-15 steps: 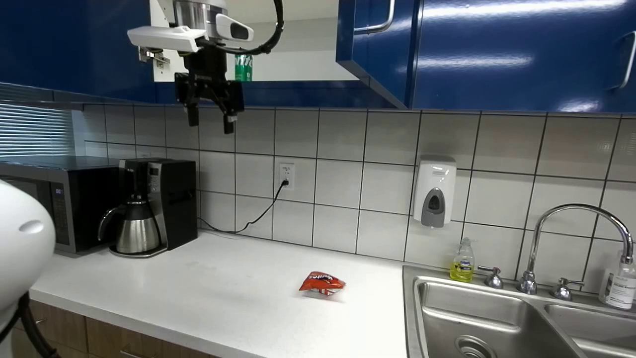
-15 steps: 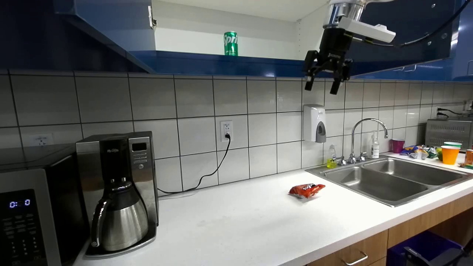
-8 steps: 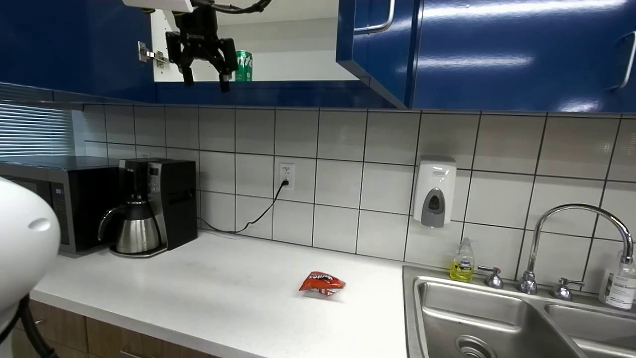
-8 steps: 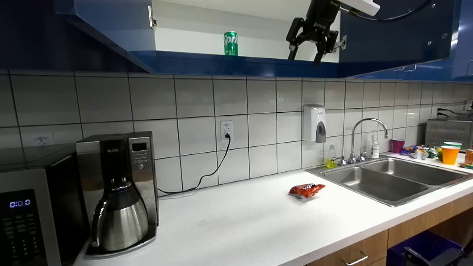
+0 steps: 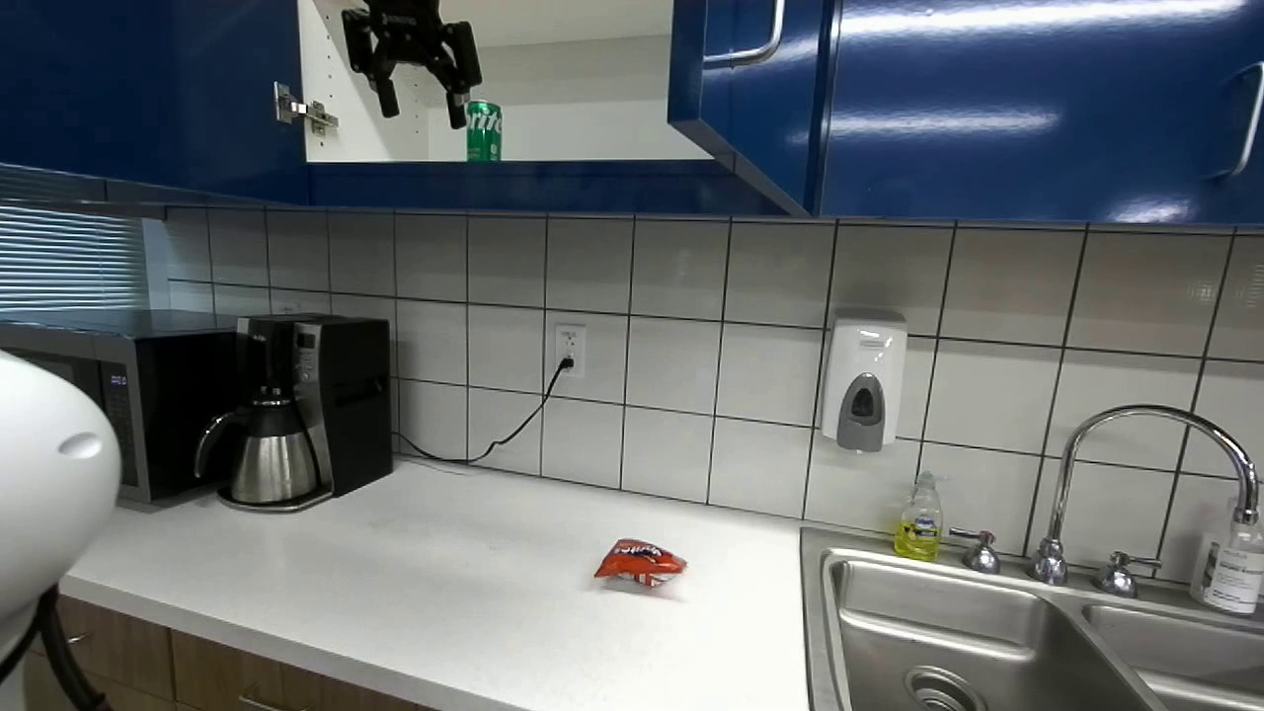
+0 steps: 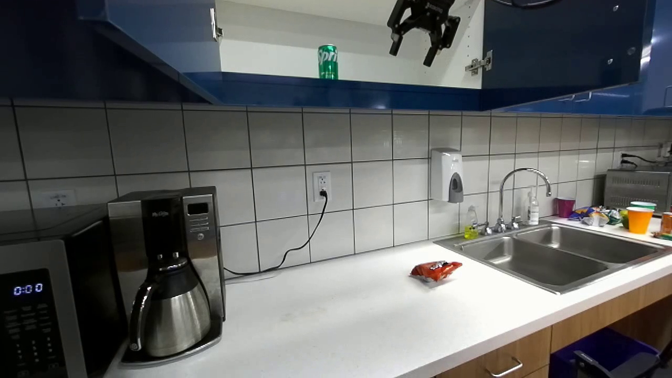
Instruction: Remove the can from the cupboard
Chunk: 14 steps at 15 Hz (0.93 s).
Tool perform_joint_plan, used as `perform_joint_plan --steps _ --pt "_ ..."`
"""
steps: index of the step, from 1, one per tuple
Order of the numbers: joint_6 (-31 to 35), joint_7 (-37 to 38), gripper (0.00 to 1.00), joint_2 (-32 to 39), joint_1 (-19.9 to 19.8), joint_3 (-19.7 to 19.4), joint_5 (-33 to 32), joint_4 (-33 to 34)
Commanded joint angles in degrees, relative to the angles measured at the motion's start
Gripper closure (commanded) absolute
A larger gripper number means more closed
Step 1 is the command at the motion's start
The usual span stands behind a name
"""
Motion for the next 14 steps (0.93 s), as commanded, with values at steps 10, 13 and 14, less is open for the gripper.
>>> perform_joint_plan --steps 10,13,14 --pt "-0.6 7.7 0.00 17.6 -0.2 3.4 -1.3 24.0" --pt "-2.3 9.7 0.00 22.3 -0.3 3.8 -3.0 31.0" --pt "-2.6 10.3 0.00 23.8 -0.3 3.9 -3.6 32.8"
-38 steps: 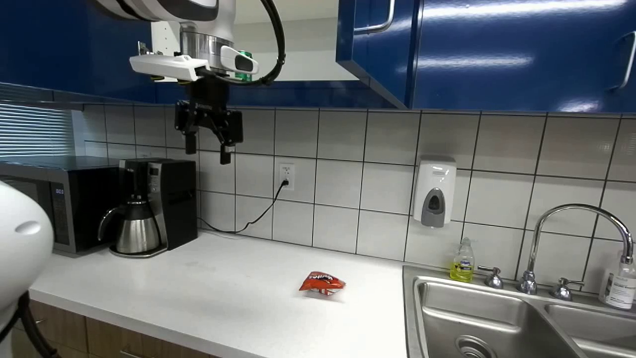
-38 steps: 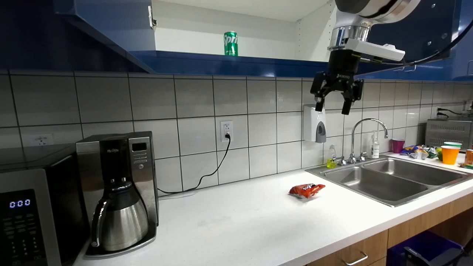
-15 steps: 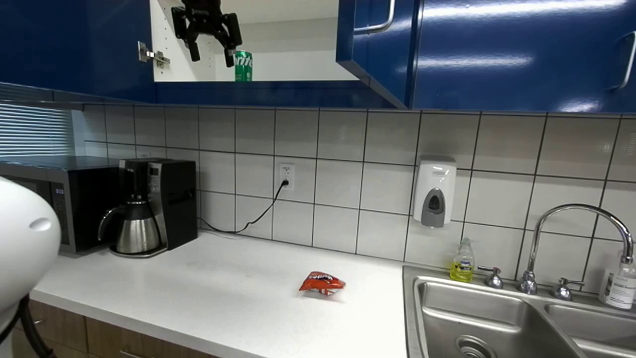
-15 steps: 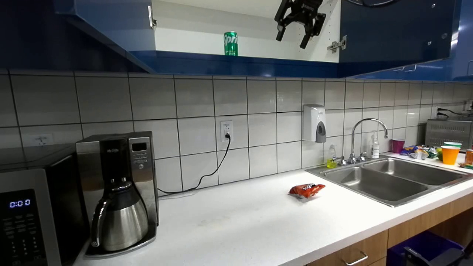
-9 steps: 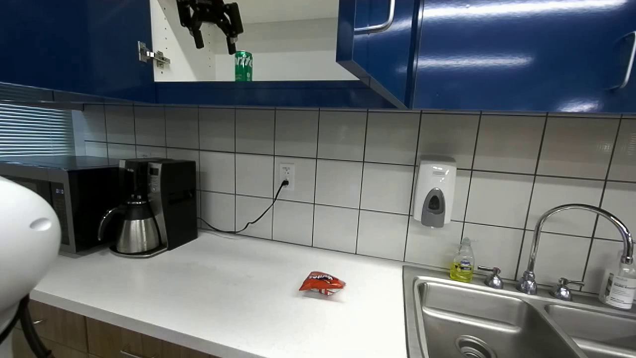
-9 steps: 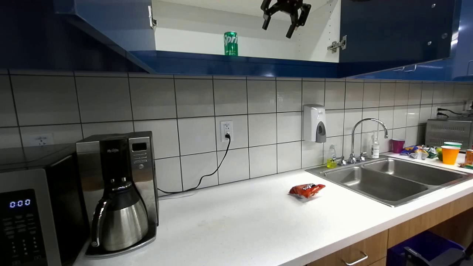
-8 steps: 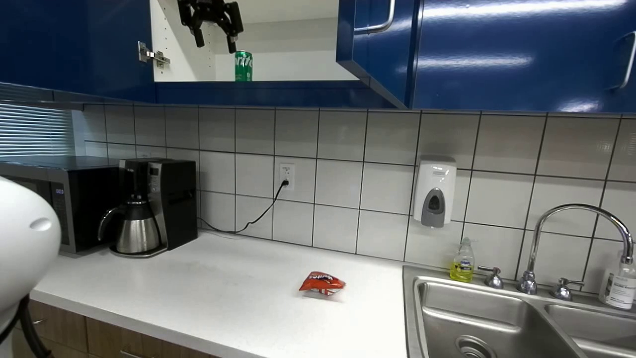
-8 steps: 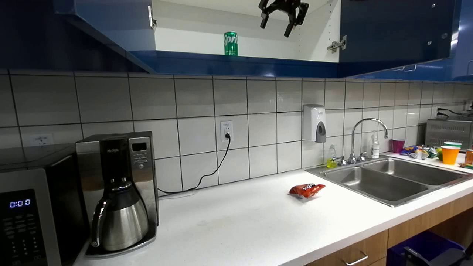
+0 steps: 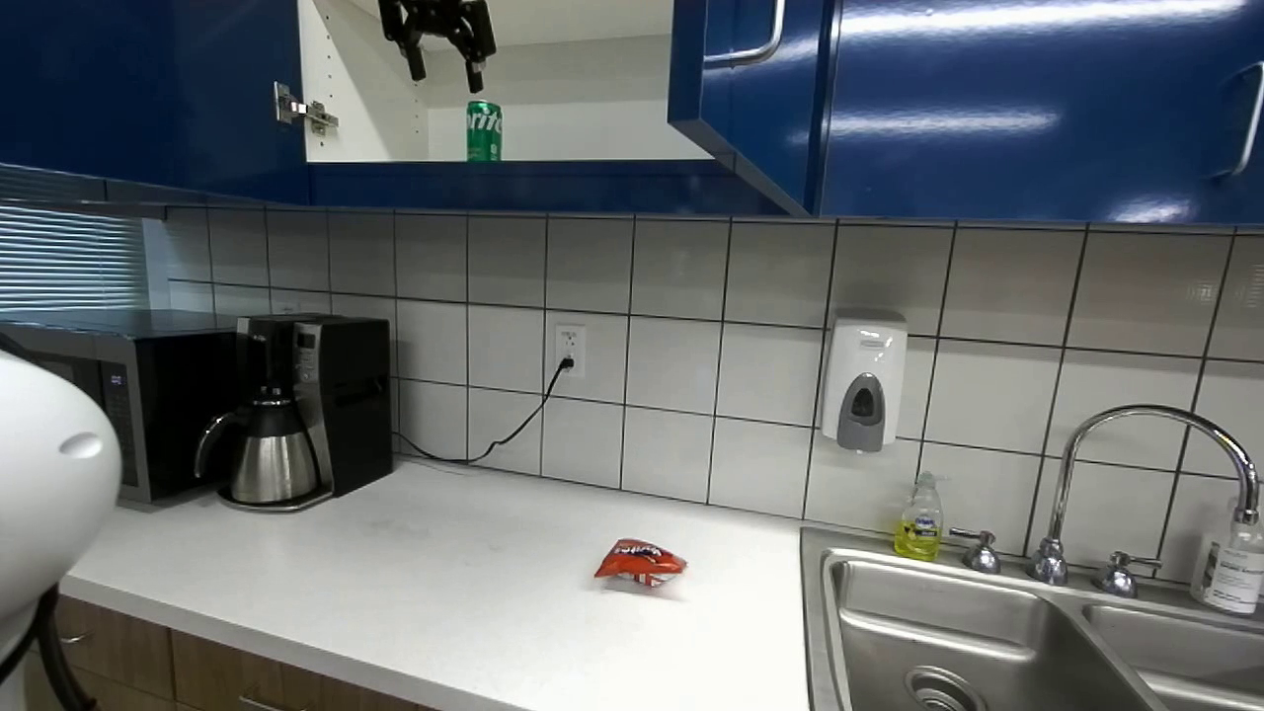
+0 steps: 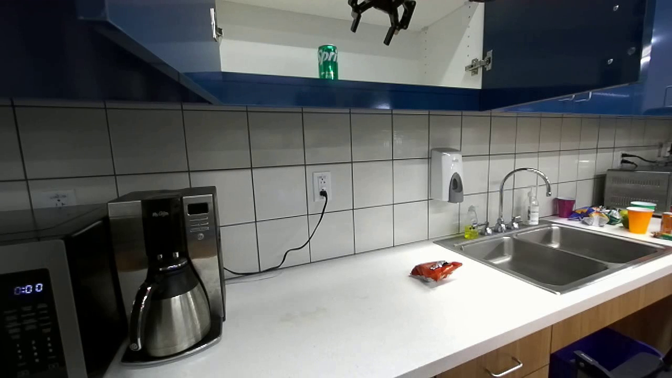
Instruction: Remove the can from the cupboard
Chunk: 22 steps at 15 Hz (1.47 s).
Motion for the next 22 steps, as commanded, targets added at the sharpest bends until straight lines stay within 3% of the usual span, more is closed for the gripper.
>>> perform_joint_plan --steps 1,8,22 --pt "-3.8 4.0 0.00 7.1 -0.3 1.1 -3.3 10.9" --pt "-4.7 6.9 0.00 15.8 1.5 1.3 -6.8 20.0" --pt "-3.2 10.2 0.00 23.9 4.9 1.3 -12.6 27.0"
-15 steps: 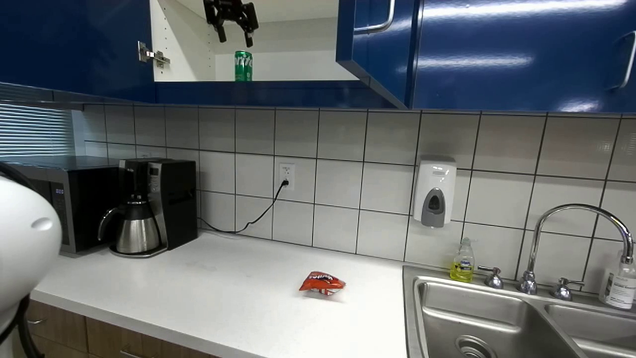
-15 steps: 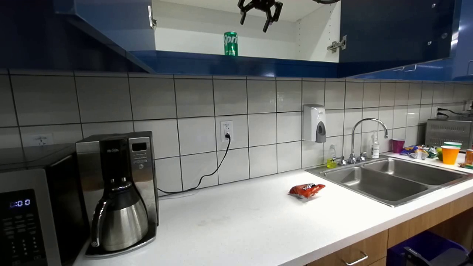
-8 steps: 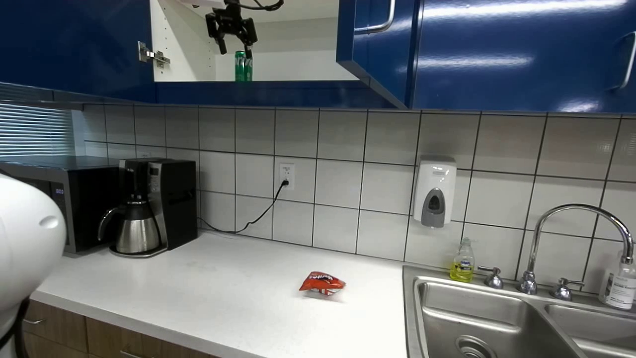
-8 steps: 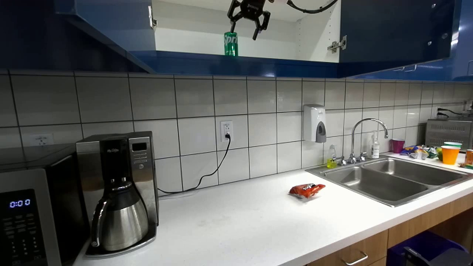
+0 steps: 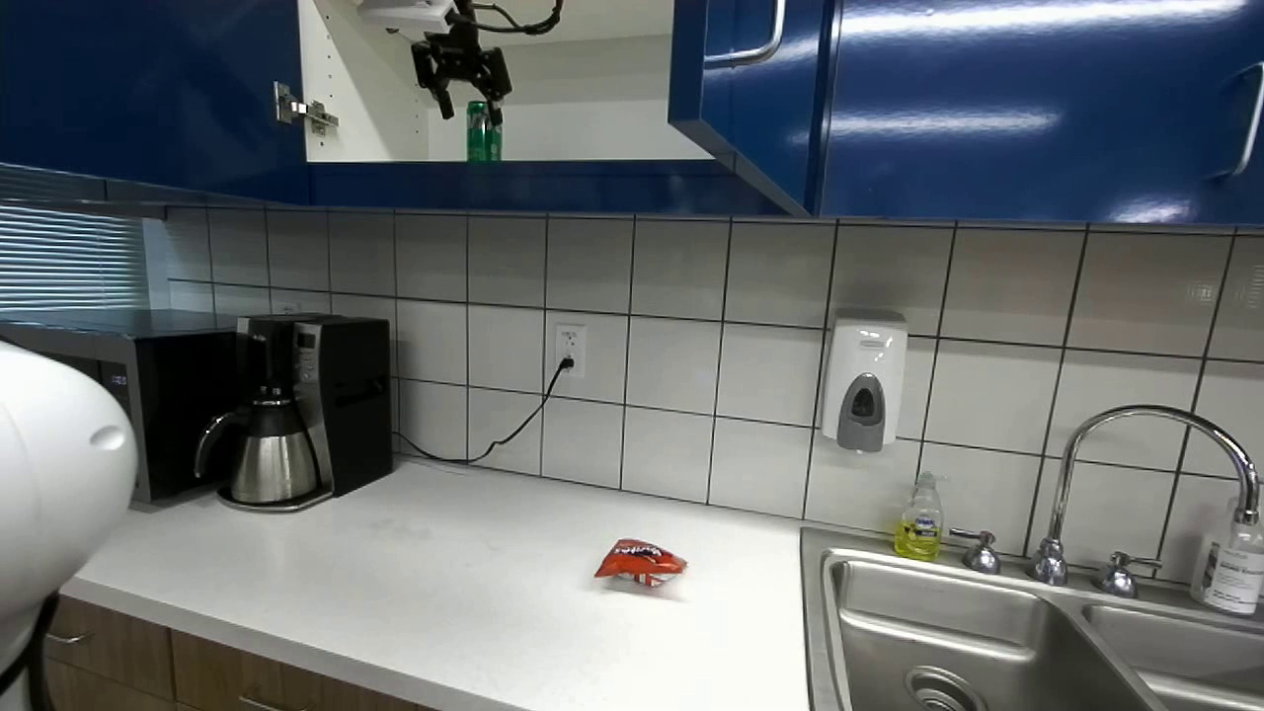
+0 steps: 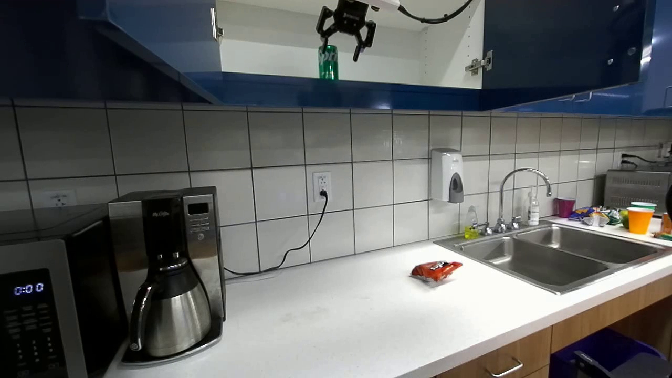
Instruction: Remove the can from the cupboard
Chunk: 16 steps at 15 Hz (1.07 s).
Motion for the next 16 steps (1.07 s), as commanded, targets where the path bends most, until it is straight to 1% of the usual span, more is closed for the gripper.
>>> perform_joint_plan --steps 1,10,16 --pt "-1.0 2.2 0.00 2.2 0.7 0.0 -2.0 3.5" --pt "0.7 2.5 0.00 4.9 1.2 -0.1 -2.6 5.4" --pt "3.3 2.4 0.00 6.6 1.3 -0.2 -2.7 6.5"
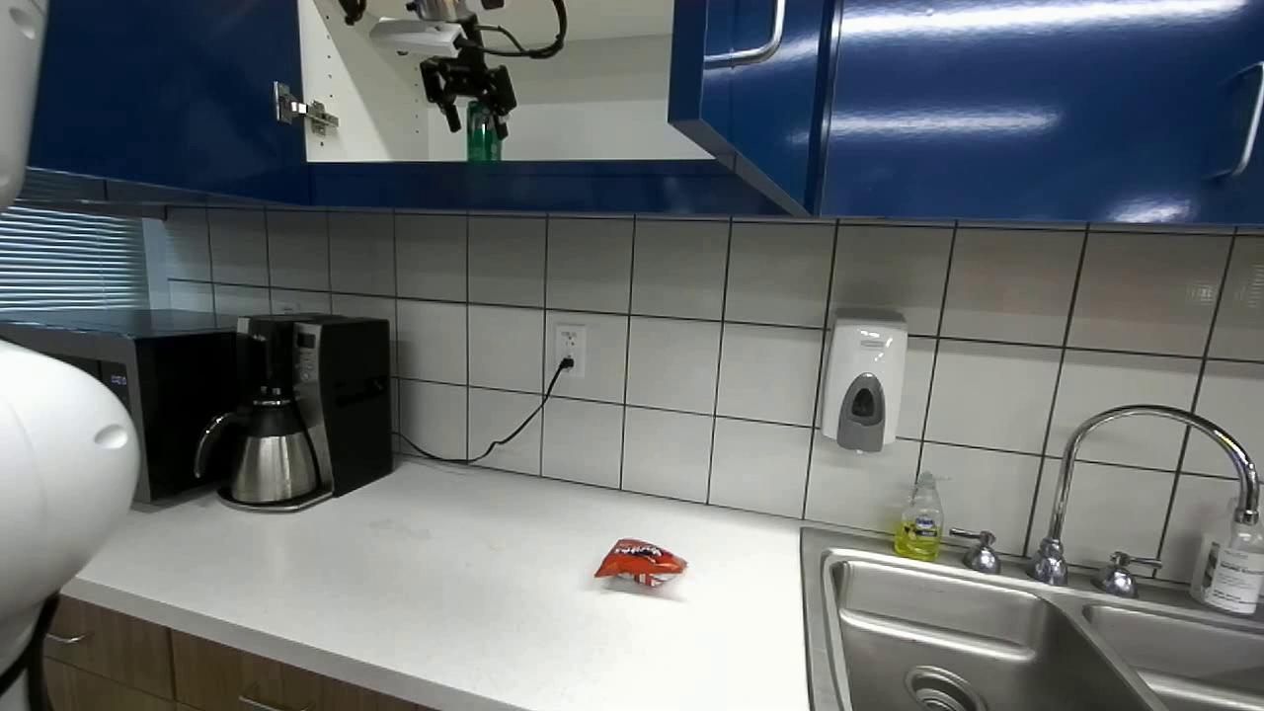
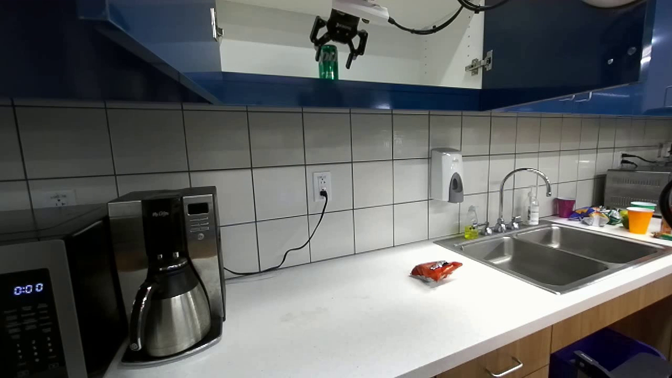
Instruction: Remove the can from the cupboard
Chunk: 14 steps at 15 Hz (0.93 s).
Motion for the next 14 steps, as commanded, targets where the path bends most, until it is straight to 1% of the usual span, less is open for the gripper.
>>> perform_joint_plan --steps 1,10,12,14 --pt "1.1 1.7 0.00 1.8 0.6 -0.2 -1.4 2.6" --pt "3.7 2.0 0.00 3.4 0.7 -0.3 -1.5 3.5" --pt "4.1 1.9 0.26 3.7 0.7 -0.3 -1.4 3.6" --pt "4.9 1.8 0.42 4.0 0.7 -0.2 -1.3 3.7"
